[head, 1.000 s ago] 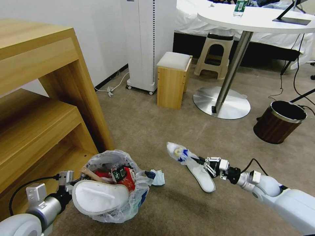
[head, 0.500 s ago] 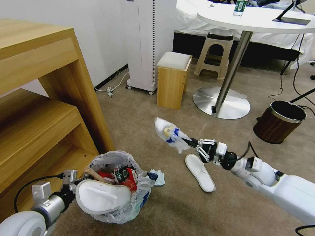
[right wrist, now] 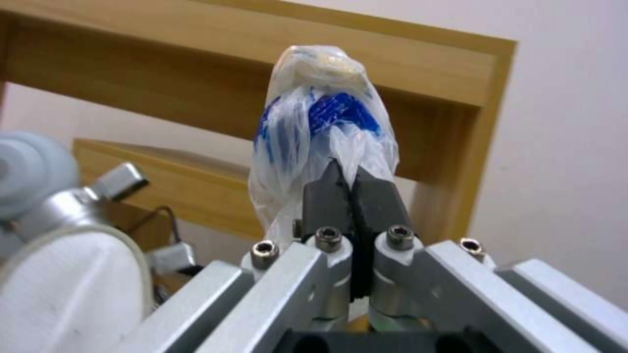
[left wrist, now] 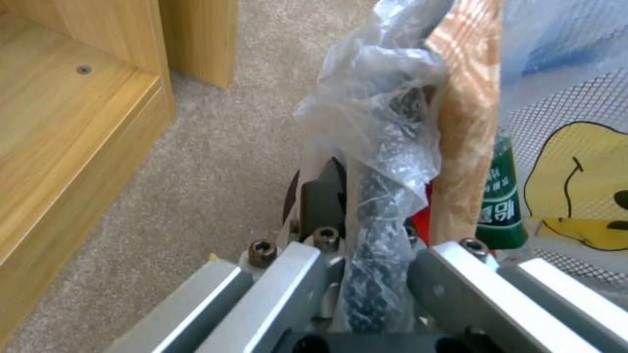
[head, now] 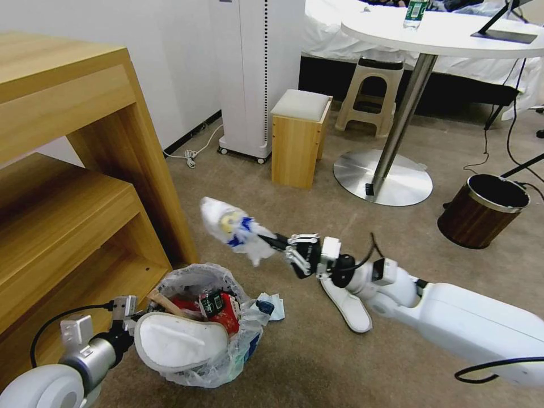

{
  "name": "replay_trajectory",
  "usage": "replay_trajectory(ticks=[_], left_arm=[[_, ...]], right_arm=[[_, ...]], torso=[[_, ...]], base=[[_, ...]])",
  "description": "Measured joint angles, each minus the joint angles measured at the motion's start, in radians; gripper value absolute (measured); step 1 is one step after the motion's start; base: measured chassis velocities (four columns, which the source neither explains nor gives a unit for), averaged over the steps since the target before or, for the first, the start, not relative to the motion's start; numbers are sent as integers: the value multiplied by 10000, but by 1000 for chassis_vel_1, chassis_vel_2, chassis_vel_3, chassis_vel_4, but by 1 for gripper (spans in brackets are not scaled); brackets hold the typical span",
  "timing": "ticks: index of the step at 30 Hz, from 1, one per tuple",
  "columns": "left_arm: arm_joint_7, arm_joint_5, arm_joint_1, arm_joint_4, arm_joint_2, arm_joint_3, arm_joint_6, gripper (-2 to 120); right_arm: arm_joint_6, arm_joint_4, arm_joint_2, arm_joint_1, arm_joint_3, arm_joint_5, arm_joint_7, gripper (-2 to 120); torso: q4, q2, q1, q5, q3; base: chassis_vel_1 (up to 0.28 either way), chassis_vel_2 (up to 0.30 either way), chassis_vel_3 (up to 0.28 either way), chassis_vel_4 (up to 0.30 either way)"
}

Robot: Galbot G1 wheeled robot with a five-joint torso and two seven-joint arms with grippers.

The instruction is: Pick up the trash bin and place the garbage on the floor into it.

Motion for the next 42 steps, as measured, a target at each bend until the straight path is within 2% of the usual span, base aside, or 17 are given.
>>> replay_trajectory(ticks=[7, 9, 16, 42], left_arm=[[17, 0, -144, 108, -30, 29, -12, 0], [35, 26, -203, 204, -45, 61, -25, 0], [43, 38, -278, 246, -70, 86, -41, 0], [-96, -216, -175, -236, -199, -267, -40, 0]], right_arm=[[-73, 7, 513, 666, -806, -7, 223, 0], [-77, -82, 861, 1098, -1317, 31, 290, 0], [-44, -329, 1369, 1541, -1966, 68, 311, 0], [71, -1072, 2181, 1456, -2927, -395, 472, 0]], torso=[[-1, 0, 0, 1, -1], [-1, 0, 0, 1, -1], [-1, 0, 0, -1, -1], [0, 0, 0, 0, 0]], base=[[0, 0, 0, 0], [0, 0, 0, 0], [0, 0, 0, 0], [0, 0, 0, 0]])
